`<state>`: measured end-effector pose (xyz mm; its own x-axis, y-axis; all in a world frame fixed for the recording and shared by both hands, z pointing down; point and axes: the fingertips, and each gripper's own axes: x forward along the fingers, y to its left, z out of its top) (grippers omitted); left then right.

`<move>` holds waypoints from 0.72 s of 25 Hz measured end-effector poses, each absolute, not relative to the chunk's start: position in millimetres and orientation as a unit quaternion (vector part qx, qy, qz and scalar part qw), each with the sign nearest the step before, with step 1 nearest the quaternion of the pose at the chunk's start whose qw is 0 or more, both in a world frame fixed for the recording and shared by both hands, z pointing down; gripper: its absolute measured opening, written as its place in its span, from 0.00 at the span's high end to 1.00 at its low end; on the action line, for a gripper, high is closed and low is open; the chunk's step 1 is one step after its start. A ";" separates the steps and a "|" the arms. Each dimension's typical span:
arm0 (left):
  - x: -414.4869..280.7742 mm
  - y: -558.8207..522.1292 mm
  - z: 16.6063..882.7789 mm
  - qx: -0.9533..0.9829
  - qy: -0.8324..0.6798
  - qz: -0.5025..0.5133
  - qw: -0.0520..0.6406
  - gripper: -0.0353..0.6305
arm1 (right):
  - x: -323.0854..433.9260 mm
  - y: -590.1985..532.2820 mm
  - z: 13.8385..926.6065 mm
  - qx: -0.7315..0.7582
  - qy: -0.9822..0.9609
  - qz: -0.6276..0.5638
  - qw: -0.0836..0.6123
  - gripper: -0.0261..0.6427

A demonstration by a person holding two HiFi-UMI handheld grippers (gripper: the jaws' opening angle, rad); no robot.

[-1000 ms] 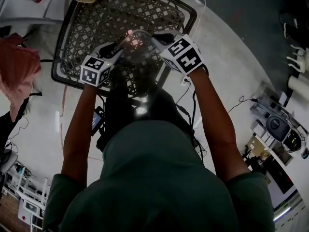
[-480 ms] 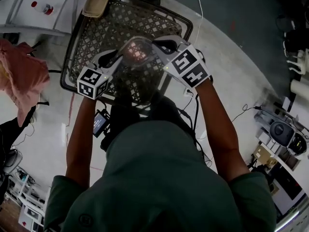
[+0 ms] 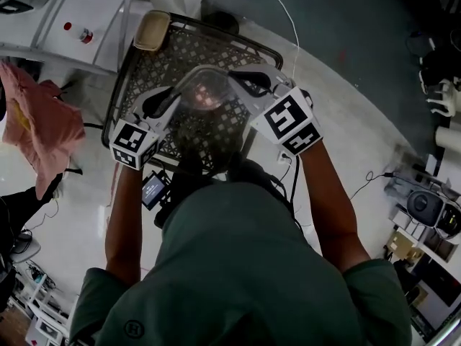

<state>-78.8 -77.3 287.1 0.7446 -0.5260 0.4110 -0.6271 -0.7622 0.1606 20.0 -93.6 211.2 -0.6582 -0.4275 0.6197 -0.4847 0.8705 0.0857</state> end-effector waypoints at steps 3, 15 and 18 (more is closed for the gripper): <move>-79.3 -76.3 262.7 0.926 -0.316 0.172 0.116 0.82 | 19.8 -90.3 189.5 0.259 -0.913 0.027 0.315 0.96; -83.6 -60.6 159.8 0.928 -0.342 0.139 0.038 0.82 | 20.5 -70.1 103.0 0.289 -0.920 -0.054 0.260 0.96; -87.5 -55.3 142.0 0.928 -0.347 0.134 0.019 0.82 | 16.9 -64.8 88.4 0.292 -0.920 -0.075 0.250 0.96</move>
